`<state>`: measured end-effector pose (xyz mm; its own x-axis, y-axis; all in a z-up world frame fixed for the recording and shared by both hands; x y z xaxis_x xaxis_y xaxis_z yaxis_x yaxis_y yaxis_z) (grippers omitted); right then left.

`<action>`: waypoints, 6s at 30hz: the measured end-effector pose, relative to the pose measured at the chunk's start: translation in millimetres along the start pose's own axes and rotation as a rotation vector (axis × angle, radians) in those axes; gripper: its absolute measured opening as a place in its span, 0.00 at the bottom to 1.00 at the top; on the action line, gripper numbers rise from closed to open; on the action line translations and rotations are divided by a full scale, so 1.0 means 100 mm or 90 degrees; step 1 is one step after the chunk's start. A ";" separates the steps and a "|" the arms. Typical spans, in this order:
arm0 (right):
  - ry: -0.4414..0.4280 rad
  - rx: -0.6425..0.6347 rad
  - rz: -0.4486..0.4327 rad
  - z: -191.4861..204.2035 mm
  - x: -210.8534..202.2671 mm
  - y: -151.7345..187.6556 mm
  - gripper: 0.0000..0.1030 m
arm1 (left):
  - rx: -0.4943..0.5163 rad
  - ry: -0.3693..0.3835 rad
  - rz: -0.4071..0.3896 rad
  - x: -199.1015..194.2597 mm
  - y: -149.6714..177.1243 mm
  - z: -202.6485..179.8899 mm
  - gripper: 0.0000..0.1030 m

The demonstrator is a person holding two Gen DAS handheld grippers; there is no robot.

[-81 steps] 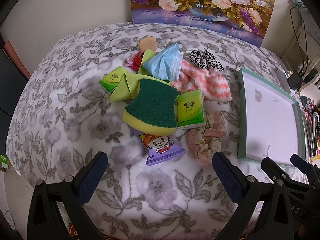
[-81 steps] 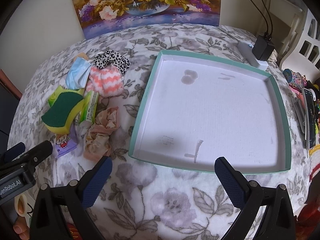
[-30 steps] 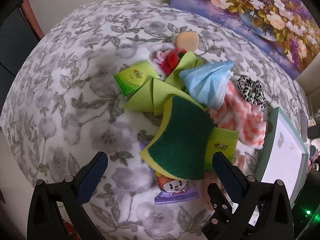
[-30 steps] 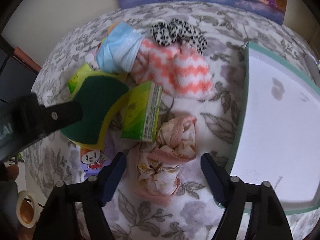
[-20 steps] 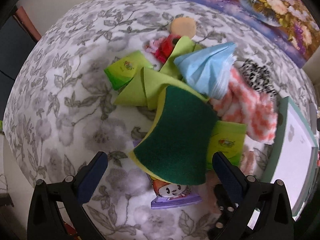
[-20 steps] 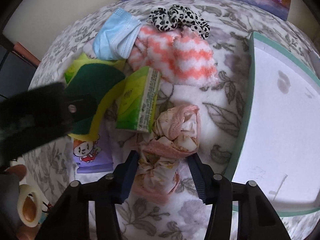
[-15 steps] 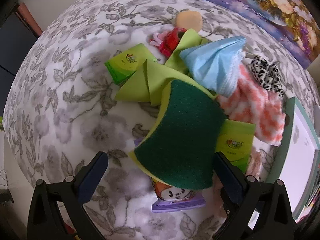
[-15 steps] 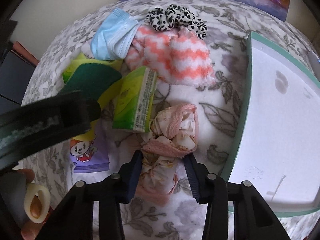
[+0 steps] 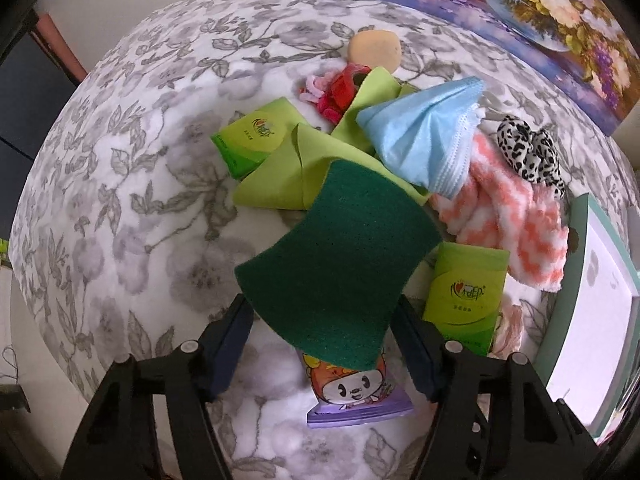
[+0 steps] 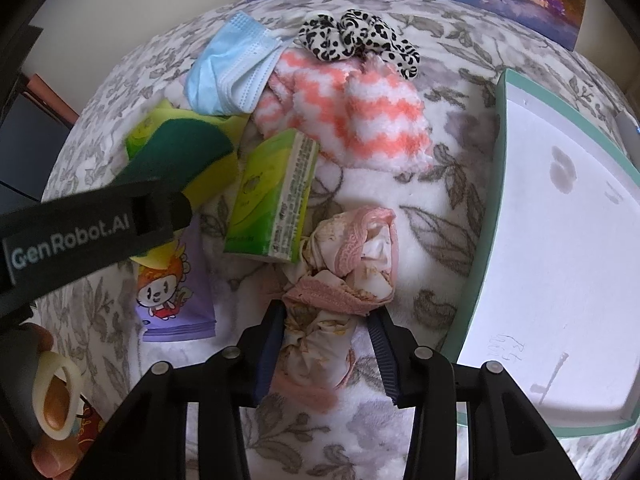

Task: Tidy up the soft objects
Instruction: 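Grasp the pink floral scrunchie with the right tool while the left tool grasps the green sponge, then carry the scrunchie and sponge into the white tray and open both tools, then grasp the green tissue pack with the right tool while the left grasps the purple wipes pack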

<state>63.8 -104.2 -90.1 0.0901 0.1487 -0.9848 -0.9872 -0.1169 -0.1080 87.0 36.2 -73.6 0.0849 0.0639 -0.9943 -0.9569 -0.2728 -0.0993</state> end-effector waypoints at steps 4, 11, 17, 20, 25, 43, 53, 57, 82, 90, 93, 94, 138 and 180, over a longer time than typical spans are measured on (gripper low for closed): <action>-0.001 -0.002 0.001 -0.03 -0.01 0.01 0.45 | 0.008 -0.001 -0.009 -0.01 0.01 -0.03 0.66; 0.010 -0.006 0.000 -0.03 -0.02 0.02 0.35 | -0.012 0.035 -0.021 -0.09 0.00 0.07 0.65; -0.004 -0.002 -0.003 -0.04 -0.05 0.02 0.22 | -0.028 0.057 -0.040 -0.18 0.03 0.15 0.65; -0.011 -0.004 -0.004 -0.05 -0.05 0.01 0.16 | -0.032 0.063 -0.055 -0.26 0.06 0.16 0.65; -0.016 0.001 -0.015 -0.05 -0.13 -0.01 0.13 | -0.034 0.090 -0.076 -0.40 0.10 0.17 0.65; -0.088 0.066 -0.199 -0.38 -1.04 0.12 0.13 | -0.015 0.202 -0.192 -0.99 0.22 0.02 0.65; 0.034 0.190 -0.222 -1.08 -1.16 0.12 0.13 | 0.121 0.239 -0.193 -1.04 0.36 -0.70 0.65; 0.062 0.269 -0.221 -1.52 -1.18 0.20 0.13 | 0.195 0.231 -0.200 -1.06 0.46 -1.07 0.65; 0.074 0.483 -0.143 -2.79 -0.80 0.68 0.18 | 0.325 0.215 -0.105 -0.39 0.74 -1.94 0.69; 0.038 0.492 -0.149 -2.75 -0.84 0.69 0.57 | 0.307 0.247 -0.122 -0.53 0.67 -1.88 0.89; 0.040 0.485 -0.152 -2.73 -0.86 0.67 0.63 | 0.276 0.241 -0.149 -0.60 0.61 -1.79 0.98; 0.044 0.482 -0.156 -2.72 -0.87 0.67 0.67 | 0.256 0.231 -0.161 -0.63 0.57 -1.73 0.98; 0.014 0.143 -0.182 -0.61 -0.85 -0.02 1.00 | -0.199 0.062 -0.053 -0.17 -0.02 0.91 0.98; 0.056 -0.008 -0.074 0.05 0.00 -0.28 0.50 | -0.098 0.074 0.064 0.32 -0.06 0.18 0.98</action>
<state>91.1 -95.9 -86.3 0.2158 0.0755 -0.9735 -0.9676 -0.1170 -0.2236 90.2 57.4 -104.1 0.0309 -0.0804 -0.9963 -0.9093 -0.4161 0.0054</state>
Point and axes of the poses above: each gripper's, at about its wrist camera, not at the fingertips, and x roughly the way its jaws point, z to its left, y to its underside, the point moved 1 cm from there along x, roughly the way its jaws point, and after that the axes turned 7 degrees about z, right-handed, at the moved point
